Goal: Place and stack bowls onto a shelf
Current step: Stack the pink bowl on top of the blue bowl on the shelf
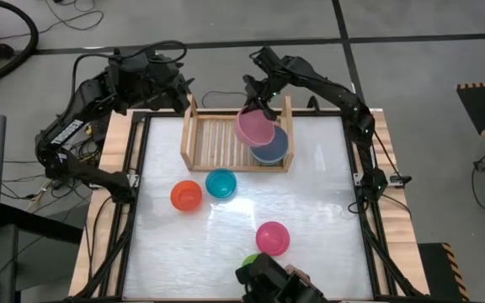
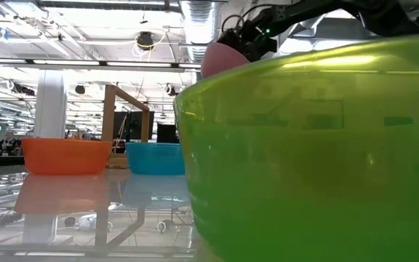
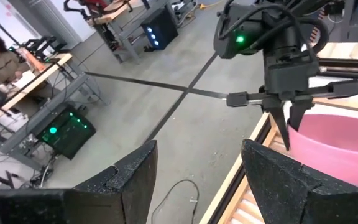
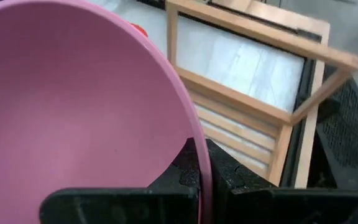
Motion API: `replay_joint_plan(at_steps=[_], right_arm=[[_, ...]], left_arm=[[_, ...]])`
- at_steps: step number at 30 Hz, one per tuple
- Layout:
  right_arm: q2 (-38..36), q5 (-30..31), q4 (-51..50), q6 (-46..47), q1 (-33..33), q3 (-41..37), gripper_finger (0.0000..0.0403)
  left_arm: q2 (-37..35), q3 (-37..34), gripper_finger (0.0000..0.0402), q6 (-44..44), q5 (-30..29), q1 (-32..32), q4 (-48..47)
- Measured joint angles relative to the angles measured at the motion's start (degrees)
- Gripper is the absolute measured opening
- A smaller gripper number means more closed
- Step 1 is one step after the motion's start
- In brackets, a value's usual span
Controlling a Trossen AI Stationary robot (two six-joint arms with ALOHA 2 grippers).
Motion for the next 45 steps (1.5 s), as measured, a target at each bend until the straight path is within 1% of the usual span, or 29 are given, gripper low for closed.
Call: replay_joint_plan(at_steps=[2,3,5,8,11,12,15,19,24,27,37,40,45], right_arm=[[0.36,-0.23,-0.02,2.02,-0.5,-1.28,0.0025],[0.48,0.61,0.58,2.98,-0.62,-2.19,0.0025],[0.51,2.37,2.71,3.6,0.01,-4.01,0.0025],[0.49,2.21,4.57,3.77,1.7,-5.25,0.0025],[0.45,5.71,5.97,2.7,3.25,-6.16,0.0025],[0.45,6.03,5.86,2.15,3.35,-6.18,0.0025],[0.23,5.27,4.56,1.0,2.71,-6.18,0.0025],[0.16,5.72,1.98,-1.49,1.84,-6.19,0.0025],[0.15,5.64,2.54,-2.27,0.27,-8.05,0.0025],[0.16,5.39,2.22,-2.8,-0.53,-8.59,0.0025],[0.16,4.82,-4.84,-5.14,-1.78,-8.72,0.0025],[0.16,4.96,-6.44,-5.68,-1.81,-8.72,0.0025],[0.16,6.93,-8.12,-5.85,-1.86,-8.72,0.0025]], left_arm=[[0.0,0.0,0.0222,0.12,0.01,0.13,0.0],[0.0,0.0,0.0222,0.13,0.09,0.22,0.0],[0.0,0.0,0.0222,0.13,0.26,0.53,0.0],[0.0,0.0,0.0222,0.15,0.28,1.19,0.02],[0.0,0.0,0.0222,-0.45,0.25,1.91,0.02],[0.0,0.0,0.0222,-0.82,0.2,2.08,0.02],[0.0,0.0,0.0222,-2.6,0.22,2.63,0.04],[0.0,0.0,0.0222,-4.01,0.22,2.64,0.04],[0.0,0.0,0.0222,-4.04,-0.05,2.64,0.04],[0.0,0.0,0.0222,-4.05,-1.28,2.62,0.07],[0.0,0.0,0.0222,-4.04,-2.71,2.62,0.07],[0.0,0.0,0.0222,-3.88,-2.78,2.8,0.09],[0.0,0.0,0.0222,-3.62,-2.82,2.84,0.09]])
